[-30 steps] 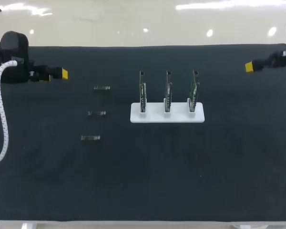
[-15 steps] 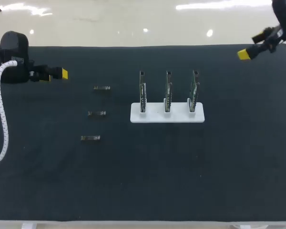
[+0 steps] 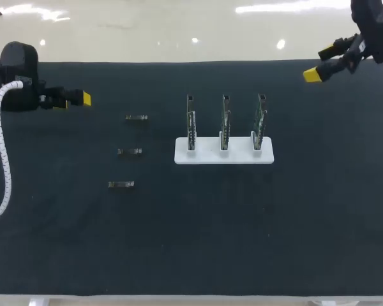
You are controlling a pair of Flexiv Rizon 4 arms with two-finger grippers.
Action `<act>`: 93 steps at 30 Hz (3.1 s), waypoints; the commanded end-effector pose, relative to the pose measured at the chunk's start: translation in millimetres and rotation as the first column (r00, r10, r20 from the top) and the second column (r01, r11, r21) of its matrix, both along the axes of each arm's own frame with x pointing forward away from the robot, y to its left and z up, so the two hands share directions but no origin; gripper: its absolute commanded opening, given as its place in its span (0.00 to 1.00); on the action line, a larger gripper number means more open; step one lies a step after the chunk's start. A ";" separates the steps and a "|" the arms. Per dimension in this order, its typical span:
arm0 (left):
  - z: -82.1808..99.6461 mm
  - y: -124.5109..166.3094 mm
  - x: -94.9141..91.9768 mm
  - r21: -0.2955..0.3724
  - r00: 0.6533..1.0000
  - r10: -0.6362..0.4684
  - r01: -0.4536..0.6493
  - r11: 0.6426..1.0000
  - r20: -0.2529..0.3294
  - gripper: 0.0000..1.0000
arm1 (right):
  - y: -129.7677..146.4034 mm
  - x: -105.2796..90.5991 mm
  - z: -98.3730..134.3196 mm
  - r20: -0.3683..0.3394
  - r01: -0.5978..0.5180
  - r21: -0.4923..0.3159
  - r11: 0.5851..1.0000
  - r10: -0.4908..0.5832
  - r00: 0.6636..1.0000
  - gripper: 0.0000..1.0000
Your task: Pick up the optical module with the left hand, and insert it into the network port with the right hand.
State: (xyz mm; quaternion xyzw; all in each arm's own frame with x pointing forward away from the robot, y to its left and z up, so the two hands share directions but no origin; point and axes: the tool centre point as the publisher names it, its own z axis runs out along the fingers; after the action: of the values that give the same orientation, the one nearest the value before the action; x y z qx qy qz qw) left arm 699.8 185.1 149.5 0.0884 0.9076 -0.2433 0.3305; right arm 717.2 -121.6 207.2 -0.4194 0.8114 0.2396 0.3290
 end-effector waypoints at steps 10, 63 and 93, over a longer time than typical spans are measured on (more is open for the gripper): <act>0.6 -0.2 0.4 0.002 1.000 0.000 0.000 1.000 -0.003 1.00 | 1.8 2.4 2.1 0.044 -0.058 0.003 0.998 0.057 0.997 1.00; -22.7 26.3 -25.6 0.281 0.937 -0.349 0.330 0.901 0.021 1.00 | 104.5 12.2 9.1 0.088 -0.343 -0.057 0.938 0.347 0.934 1.00; -46.4 39.0 -35.5 0.803 0.486 -0.839 0.587 0.107 -0.244 1.00 | 104.5 12.2 9.1 0.088 -0.343 -0.057 0.938 0.347 0.934 1.00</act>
State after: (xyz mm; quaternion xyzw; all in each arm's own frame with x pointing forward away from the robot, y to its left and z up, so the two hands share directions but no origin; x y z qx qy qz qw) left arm 660.6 226.6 99.1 0.5990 0.7527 0.0129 0.2729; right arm 730.0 -17.4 216.1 -0.5735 0.7125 0.2570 0.3121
